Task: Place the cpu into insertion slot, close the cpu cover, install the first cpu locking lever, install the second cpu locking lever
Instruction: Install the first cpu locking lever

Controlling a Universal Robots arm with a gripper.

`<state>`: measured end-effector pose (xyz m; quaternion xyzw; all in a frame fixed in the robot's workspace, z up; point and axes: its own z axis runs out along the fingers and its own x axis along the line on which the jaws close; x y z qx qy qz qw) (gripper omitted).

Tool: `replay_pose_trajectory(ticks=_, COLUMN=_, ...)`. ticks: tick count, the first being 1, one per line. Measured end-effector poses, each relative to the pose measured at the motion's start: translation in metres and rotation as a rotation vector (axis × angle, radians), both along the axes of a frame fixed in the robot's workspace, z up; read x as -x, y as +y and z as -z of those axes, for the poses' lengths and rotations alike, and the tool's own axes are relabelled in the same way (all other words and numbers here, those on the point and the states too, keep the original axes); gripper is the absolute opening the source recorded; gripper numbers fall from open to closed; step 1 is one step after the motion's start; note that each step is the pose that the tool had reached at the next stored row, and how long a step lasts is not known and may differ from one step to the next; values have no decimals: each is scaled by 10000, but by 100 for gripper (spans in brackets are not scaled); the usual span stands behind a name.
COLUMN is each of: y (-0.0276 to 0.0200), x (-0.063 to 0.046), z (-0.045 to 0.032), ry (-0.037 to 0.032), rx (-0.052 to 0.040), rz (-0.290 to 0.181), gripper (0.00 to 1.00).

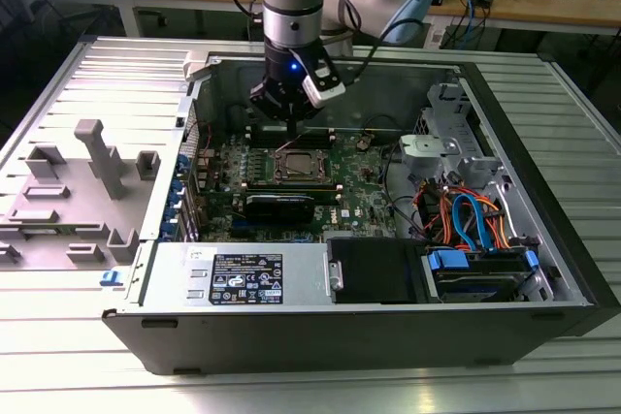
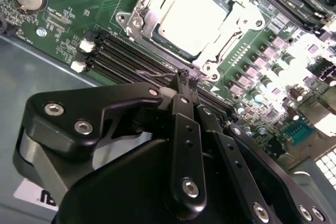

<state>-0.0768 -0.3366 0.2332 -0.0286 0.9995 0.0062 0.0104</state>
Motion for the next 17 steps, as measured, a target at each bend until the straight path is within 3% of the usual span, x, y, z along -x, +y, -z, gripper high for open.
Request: replay_pose_trajectory(ticks=17, y=19, x=-121, z=68, ry=0, rx=8, rz=49, gripper=11)
